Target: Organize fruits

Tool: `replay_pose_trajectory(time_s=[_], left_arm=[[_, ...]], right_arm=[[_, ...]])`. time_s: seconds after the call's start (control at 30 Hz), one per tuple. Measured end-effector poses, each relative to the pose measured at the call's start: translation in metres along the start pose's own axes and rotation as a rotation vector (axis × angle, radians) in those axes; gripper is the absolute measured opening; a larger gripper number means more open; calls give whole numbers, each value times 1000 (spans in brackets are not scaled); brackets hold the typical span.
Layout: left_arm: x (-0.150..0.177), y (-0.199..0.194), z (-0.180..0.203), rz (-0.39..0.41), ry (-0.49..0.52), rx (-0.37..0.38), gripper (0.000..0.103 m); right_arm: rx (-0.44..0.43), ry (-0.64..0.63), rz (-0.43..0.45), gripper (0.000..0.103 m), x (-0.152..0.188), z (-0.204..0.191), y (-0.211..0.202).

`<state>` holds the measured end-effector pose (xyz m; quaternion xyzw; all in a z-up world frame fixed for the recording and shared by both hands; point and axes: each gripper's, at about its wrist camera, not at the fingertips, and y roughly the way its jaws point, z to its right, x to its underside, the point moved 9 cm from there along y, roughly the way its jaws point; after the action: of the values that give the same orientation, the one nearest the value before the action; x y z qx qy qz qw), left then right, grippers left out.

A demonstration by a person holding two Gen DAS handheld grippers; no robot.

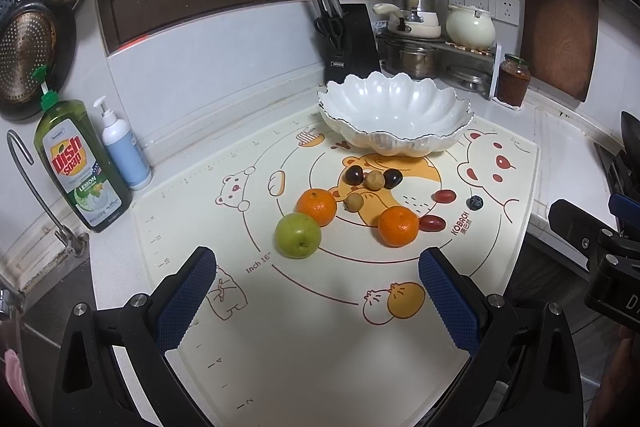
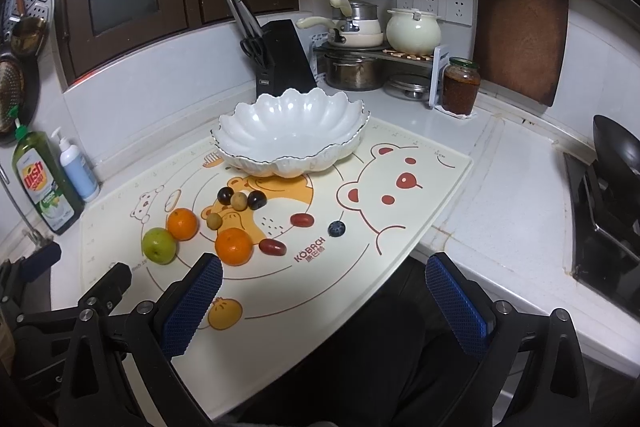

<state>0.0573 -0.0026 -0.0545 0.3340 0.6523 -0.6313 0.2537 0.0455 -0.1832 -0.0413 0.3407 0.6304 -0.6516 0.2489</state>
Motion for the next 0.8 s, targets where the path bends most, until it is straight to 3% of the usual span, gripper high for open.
replay_pose_trajectory(time_s=[0.4, 0.8], left_arm=[[1, 36, 0, -48, 5, -11, 103], [9, 88, -10, -126, -21, -40, 103]], right_arm=[[10, -1, -32, 103, 0, 1, 33], [-1, -24, -109, 103, 10, -9, 92]])
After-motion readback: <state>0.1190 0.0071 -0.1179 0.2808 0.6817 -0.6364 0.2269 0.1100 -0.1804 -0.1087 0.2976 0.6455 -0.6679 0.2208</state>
